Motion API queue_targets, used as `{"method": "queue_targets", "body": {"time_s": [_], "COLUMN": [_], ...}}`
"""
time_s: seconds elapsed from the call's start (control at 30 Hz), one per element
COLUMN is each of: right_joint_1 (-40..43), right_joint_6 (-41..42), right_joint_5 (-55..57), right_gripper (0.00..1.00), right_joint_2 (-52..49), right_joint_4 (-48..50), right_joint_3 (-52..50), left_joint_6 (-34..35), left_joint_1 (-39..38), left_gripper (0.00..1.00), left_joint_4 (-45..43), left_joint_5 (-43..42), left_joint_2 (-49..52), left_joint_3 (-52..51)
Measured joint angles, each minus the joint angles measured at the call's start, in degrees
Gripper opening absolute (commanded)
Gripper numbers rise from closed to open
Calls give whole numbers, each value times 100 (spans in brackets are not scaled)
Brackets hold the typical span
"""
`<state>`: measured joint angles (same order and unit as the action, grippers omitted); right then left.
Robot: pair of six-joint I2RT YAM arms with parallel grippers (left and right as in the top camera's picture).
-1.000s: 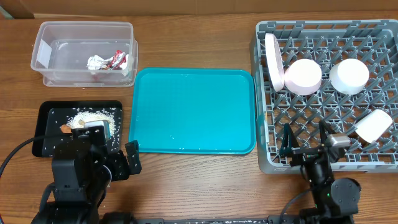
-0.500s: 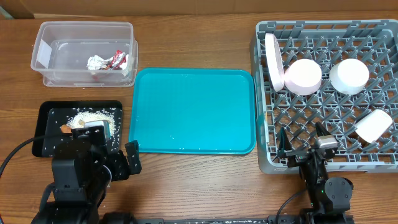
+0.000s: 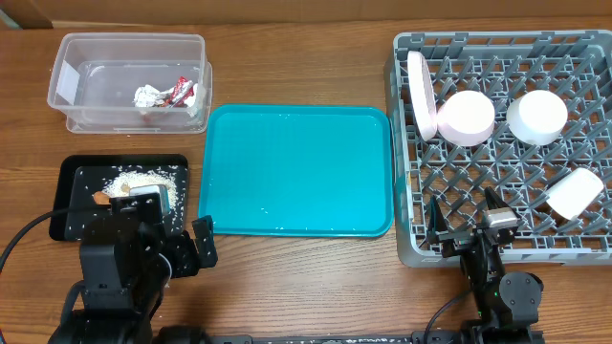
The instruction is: Sort waste into correct bins and load items into the dishwasher
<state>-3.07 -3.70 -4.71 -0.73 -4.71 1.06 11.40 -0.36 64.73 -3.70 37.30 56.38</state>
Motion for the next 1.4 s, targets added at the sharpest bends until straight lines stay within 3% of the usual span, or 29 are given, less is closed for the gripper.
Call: {"method": "queue_targets", "body": {"time_s": [0.77, 0.9, 1.17, 1.4], "right_joint_1": [0, 0, 0, 0], "right_joint_6": [-17, -17, -17, -17], "right_joint_5": [-2, 0, -2, 0], "right_gripper": [100, 100, 100, 100], "right_joint_2": [0, 0, 0, 0], "right_joint_4": [0, 2, 4, 2], "right_joint_3": [0, 0, 0, 0], "left_joint_6": [0, -2, -4, -361], "left_joint_1": [0, 0, 0, -2], "left_gripper": [100, 100, 100, 100], "left_joint_4": [-142, -833, -2726, -5211], "left_joint_5": [7, 46, 55, 72], "left_joint_2": [-197, -848, -2514, -3602], "left_joint_3": [-92, -728, -2964, -4603]}}
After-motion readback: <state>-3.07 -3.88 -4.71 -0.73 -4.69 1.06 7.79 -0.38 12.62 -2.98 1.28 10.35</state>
